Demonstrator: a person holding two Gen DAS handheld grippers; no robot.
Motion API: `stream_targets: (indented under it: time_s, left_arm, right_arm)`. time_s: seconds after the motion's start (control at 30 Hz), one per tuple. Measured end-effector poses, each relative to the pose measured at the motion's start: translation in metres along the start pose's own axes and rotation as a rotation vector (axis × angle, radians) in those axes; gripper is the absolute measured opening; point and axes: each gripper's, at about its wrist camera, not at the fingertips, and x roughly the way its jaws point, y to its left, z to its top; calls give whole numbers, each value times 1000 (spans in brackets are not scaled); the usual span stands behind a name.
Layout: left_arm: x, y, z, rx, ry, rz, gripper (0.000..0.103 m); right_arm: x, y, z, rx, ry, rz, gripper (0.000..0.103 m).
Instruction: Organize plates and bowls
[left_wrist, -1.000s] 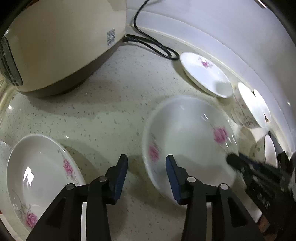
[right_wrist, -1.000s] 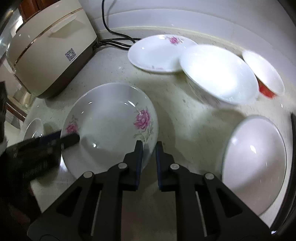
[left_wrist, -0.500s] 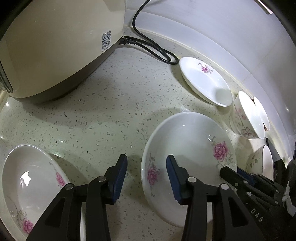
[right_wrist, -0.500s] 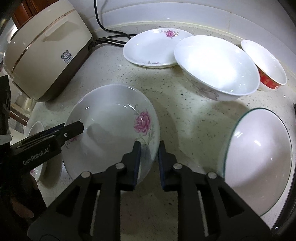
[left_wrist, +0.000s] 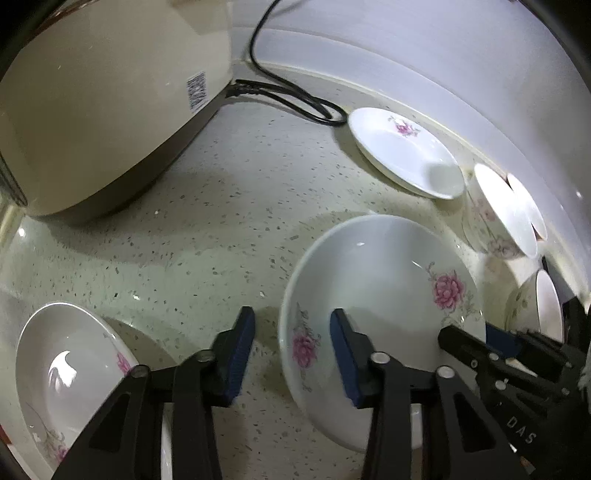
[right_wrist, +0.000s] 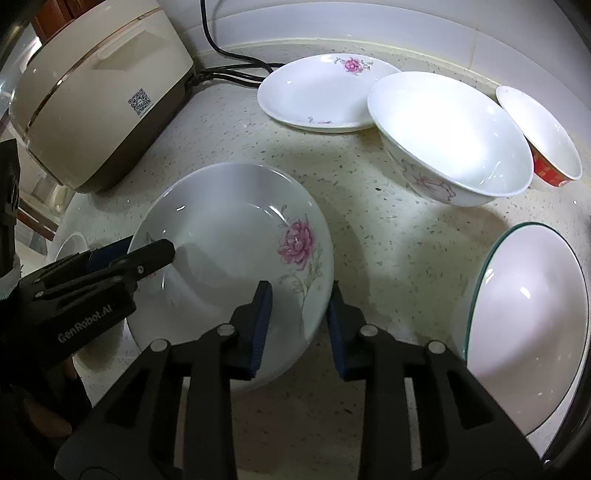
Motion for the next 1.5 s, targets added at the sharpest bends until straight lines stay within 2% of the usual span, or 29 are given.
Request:
stream_targets:
  time_s: [0.03, 0.17, 0.4, 1.03, 1.3, 1.5]
  left_arm:
    - [-1, -2, -1, -1, 1, -13, 27]
    - [-2, 0, -1, -15, 14, -21, 25]
    - [-6, 3, -4, -40, 24, -18, 25]
    - [-35, -5, -9, -28, -19, -37, 25]
    - [-56, -6, -13, -3, -75, -23, 25]
    - [-71, 3, -17, -28, -112, -15, 25]
  right_arm:
    - [-1, -1, -1, 0, -2, -2, 28]
    - [-4, -7, -3, 32, -5, 8, 23]
    - [-16, -12, -5, 42, -22, 26, 20]
    - [-41, -15, -11, 82, -67, 44, 20]
    - [-55, -13, -13, 88, -104, 58, 21]
    - [-66, -3, -16, 72, -124, 76, 20]
